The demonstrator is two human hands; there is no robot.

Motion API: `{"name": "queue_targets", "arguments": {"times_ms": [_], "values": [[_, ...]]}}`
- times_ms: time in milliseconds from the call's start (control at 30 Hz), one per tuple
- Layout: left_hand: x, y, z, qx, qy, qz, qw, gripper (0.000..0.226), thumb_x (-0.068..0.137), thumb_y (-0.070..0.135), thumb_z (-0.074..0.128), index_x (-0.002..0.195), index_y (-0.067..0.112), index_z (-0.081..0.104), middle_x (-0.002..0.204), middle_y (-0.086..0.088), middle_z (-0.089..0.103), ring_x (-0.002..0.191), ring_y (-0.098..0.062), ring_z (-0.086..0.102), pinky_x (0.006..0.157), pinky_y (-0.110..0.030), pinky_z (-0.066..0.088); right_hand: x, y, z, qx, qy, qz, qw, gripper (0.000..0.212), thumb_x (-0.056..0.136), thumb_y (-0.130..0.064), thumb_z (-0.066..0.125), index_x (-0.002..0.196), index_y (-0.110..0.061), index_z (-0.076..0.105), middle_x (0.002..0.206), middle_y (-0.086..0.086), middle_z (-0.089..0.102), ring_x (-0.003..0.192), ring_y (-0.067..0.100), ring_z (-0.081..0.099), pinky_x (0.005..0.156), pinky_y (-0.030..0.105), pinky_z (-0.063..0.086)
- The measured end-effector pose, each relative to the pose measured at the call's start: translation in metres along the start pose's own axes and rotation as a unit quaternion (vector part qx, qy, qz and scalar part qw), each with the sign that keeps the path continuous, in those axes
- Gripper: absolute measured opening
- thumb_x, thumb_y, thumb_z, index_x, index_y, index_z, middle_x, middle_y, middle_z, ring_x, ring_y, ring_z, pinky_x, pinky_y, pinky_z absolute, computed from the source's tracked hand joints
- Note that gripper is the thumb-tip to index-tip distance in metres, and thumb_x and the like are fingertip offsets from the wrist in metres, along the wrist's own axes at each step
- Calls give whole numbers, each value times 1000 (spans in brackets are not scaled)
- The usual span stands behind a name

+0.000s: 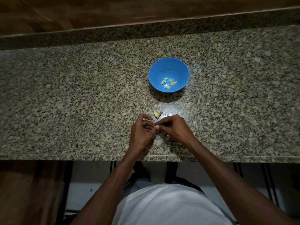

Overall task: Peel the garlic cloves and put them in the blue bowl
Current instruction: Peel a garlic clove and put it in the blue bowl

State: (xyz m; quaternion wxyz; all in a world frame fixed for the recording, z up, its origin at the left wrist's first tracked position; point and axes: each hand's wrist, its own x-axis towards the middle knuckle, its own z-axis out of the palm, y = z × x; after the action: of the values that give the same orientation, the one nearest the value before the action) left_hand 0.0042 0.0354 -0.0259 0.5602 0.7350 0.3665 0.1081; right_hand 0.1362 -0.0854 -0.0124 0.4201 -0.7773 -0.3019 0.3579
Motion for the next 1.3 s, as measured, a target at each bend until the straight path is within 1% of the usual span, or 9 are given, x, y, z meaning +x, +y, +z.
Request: {"name": "queue_targets", "arguments": {"times_ms": [167, 333, 467, 600, 733, 867, 1033, 1167, 1300], "values": [[-4, -1, 6, 37, -30, 35, 998, 39, 96, 19, 73, 122, 23, 45, 87, -4, 71, 73, -17, 65, 66, -35, 55, 6, 3, -1, -27, -6, 9, 1000, 5, 91, -19, 77, 90, -16, 81, 81, -5, 78, 77, 7, 74, 75, 34, 62], [-6, -2, 12, 45, -32, 27, 998, 44, 98, 26, 72, 130, 23, 43, 93, 1, 71, 79, -14, 68, 72, -36, 59, 7, 0, 4, -55, -18, 25, 998, 12, 100, -15, 66, 93, -11, 75, 80, -3, 75, 76, 11, 72, 72, 33, 58], [-4, 1, 10, 17, -15, 2, 1000, 42, 96, 20, 76, 126, 23, 47, 95, -1, 72, 81, -15, 69, 71, -32, 59, 8, 7, 6, 91, -18, 106, 990, 21, 104, -22, 64, 92, -11, 76, 83, 5, 79, 75, 21, 71, 71, 40, 58], [-1, 4, 6, -19, 2, -26, 999, 42, 88, 12, 83, 119, 20, 56, 90, -4, 74, 83, -20, 71, 72, -28, 57, 11, 10, 1, 215, -14, 156, 964, 18, 104, -18, 66, 101, -2, 73, 86, 12, 78, 68, 15, 63, 72, 42, 54], [0, 5, 3, -12, 9, -18, 1000, 18, 86, 15, 85, 101, 16, 75, 92, 2, 78, 88, -10, 74, 75, -21, 60, 13, 13, -7, 247, -6, 168, 954, 16, 102, -16, 69, 100, 0, 75, 81, 9, 76, 73, 21, 61, 71, 37, 52], [-2, 12, 10, -83, -10, -46, 995, 20, 88, 24, 84, 102, 11, 80, 96, -2, 80, 92, -14, 76, 76, -26, 61, 10, 12, -5, 268, -8, 171, 948, 17, 99, -19, 73, 102, -2, 76, 80, 6, 73, 76, 22, 59, 65, 31, 51], [-2, 7, 13, -78, 0, -53, 996, 17, 93, 22, 79, 103, 9, 80, 95, -2, 80, 92, -14, 77, 78, -29, 61, 7, 12, -4, 206, -2, 107, 973, 14, 98, -21, 75, 101, -7, 76, 94, 11, 79, 87, 32, 75, 82, 45, 62], [-2, 7, 8, -49, -14, -50, 997, 19, 93, 29, 80, 100, 11, 80, 92, -1, 80, 90, -14, 77, 83, -37, 64, 7, 11, -11, 88, -16, 6, 996, 10, 97, -20, 75, 104, -15, 81, 91, -2, 80, 82, 10, 76, 70, 22, 60], [-1, 8, 6, -41, -16, -51, 998, 18, 93, 28, 80, 99, 12, 80, 90, -2, 80, 89, -17, 77, 84, -38, 64, 12, 9, -8, 0, -3, -33, 999, 12, 97, -21, 75, 105, -16, 82, 96, -3, 79, 85, 5, 74, 75, 20, 57]]}}
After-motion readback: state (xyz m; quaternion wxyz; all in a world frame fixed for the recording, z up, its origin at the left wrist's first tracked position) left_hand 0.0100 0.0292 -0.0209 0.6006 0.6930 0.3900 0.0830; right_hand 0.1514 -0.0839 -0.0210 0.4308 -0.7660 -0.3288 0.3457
